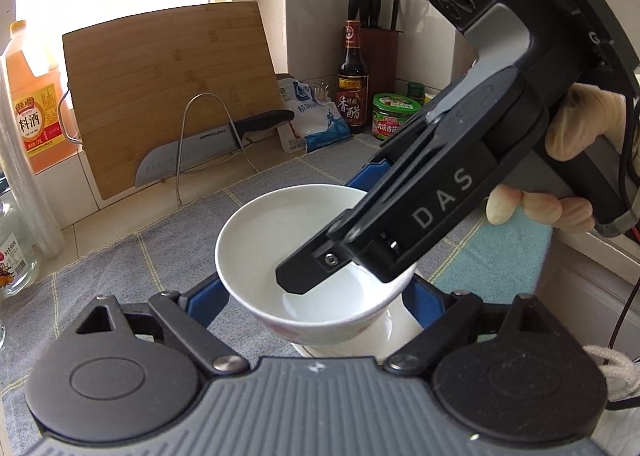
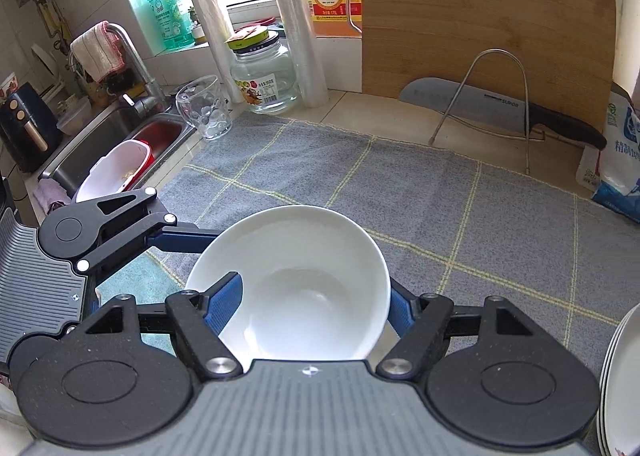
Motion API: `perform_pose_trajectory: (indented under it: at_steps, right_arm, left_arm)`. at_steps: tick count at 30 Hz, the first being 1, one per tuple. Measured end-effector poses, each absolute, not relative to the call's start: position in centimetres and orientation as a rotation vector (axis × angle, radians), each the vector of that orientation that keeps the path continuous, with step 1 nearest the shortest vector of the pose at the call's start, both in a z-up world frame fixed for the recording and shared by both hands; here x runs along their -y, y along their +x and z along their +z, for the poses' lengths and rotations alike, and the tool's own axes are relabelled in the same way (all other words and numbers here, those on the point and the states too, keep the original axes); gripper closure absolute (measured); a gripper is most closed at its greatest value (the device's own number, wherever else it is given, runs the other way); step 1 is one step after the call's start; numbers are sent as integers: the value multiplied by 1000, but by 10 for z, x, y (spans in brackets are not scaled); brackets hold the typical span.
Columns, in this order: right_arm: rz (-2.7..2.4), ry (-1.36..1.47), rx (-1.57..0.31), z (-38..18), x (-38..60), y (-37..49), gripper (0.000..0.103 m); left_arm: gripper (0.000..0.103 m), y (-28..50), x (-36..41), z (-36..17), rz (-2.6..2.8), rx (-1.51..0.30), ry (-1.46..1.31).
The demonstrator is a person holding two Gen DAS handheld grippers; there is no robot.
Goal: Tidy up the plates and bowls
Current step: 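Lower the pink-flower bowl onto the bowl stack and open the right gripper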
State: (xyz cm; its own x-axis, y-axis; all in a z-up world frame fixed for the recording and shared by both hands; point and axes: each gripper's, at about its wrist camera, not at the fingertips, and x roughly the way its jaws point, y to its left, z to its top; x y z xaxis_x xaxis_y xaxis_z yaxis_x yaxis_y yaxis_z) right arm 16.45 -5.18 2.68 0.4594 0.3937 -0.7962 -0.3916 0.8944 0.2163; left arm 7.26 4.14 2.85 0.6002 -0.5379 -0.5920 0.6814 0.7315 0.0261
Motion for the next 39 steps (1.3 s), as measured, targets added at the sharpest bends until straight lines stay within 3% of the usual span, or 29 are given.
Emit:
perform_pose_trajectory:
  at_steps: [31, 39]
  right_arm:
    - [440, -41, -995, -3, 67, 149, 23]
    - [447, -53, -993, -4, 63, 146, 15]
  left_arm:
    - [11, 73, -20, 2, -764, -681, 283]
    - [10, 74, -17, -1, -769, -690, 303]
